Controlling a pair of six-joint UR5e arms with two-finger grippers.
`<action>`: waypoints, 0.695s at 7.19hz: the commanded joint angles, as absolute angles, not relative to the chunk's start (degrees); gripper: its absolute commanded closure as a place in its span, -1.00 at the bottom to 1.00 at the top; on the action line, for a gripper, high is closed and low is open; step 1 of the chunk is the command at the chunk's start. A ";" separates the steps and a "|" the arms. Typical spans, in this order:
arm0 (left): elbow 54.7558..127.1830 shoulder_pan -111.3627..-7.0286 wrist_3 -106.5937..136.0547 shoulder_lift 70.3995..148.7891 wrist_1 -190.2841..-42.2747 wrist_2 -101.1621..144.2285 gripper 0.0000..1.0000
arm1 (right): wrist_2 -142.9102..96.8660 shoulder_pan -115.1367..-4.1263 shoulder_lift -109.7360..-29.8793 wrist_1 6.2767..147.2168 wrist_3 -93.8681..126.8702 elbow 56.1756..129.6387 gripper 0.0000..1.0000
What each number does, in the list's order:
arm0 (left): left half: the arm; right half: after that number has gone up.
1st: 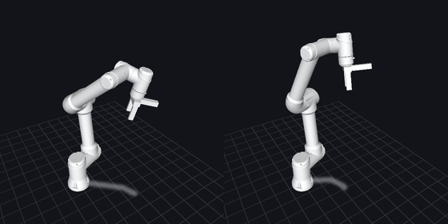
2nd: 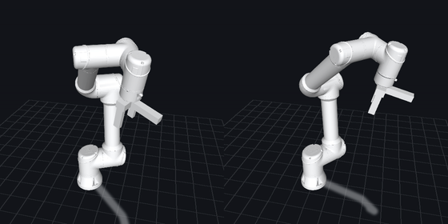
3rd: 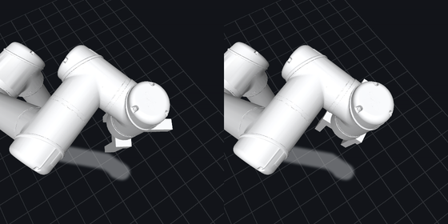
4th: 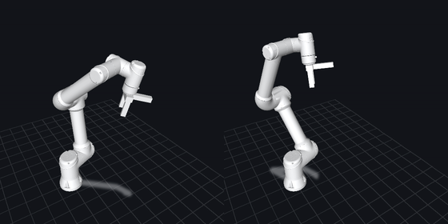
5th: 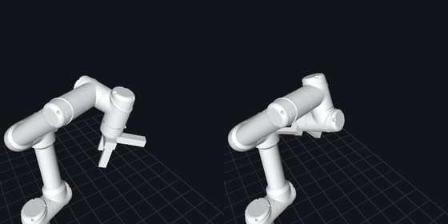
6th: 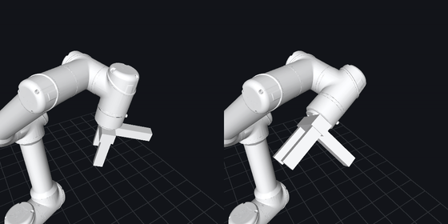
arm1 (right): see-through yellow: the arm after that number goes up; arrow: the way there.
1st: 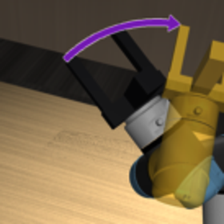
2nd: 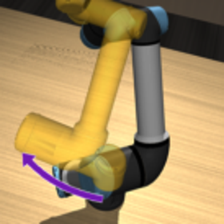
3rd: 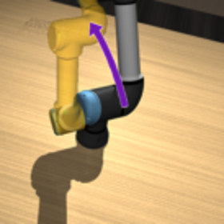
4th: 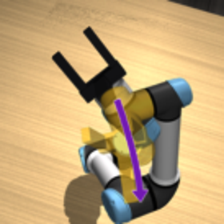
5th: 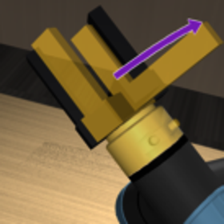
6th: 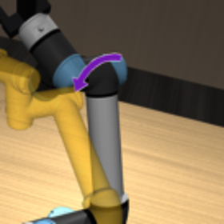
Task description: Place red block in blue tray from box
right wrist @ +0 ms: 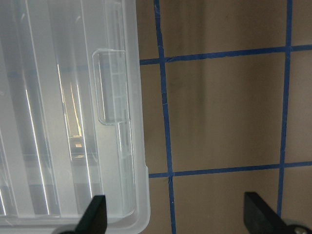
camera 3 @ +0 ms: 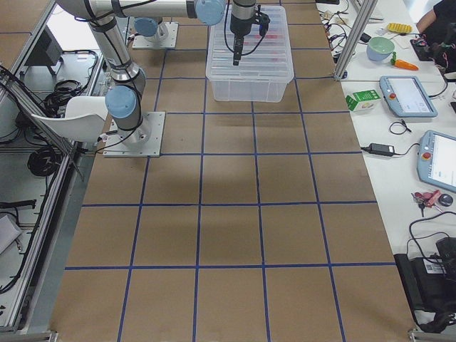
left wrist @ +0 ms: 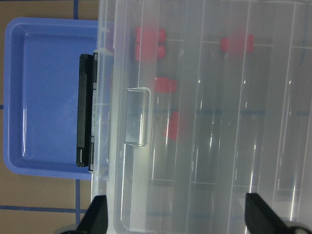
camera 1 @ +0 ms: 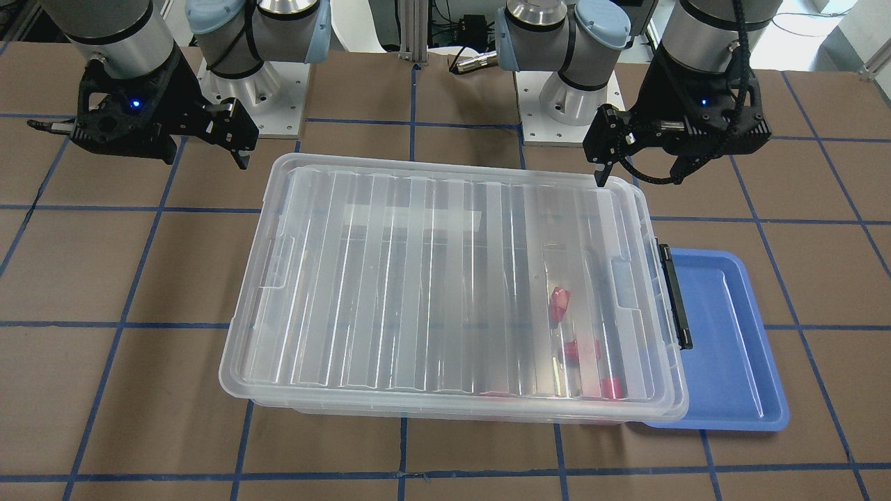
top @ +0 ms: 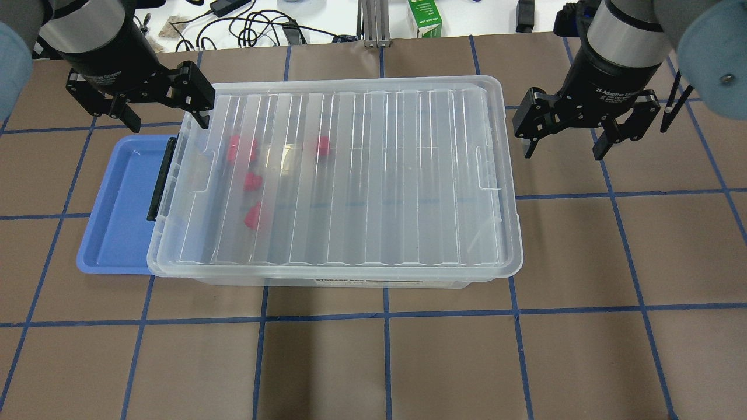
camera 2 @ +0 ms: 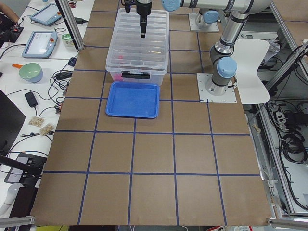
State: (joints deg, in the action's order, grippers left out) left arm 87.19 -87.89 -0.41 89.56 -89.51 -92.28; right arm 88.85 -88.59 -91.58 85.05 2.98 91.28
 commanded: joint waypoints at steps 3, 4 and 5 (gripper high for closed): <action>87.36 -87.98 -0.35 89.74 -89.73 -92.29 -1.00 | 88.86 -88.59 -91.41 85.17 2.90 91.41 -1.00; 87.36 -87.98 -0.35 89.82 -89.65 -92.29 -1.00 | 88.86 -88.59 -91.32 85.17 2.47 91.41 -1.00; 87.36 -87.98 -0.35 89.82 -89.65 -92.29 -1.00 | 88.94 -88.42 -91.23 85.17 2.46 91.41 -1.00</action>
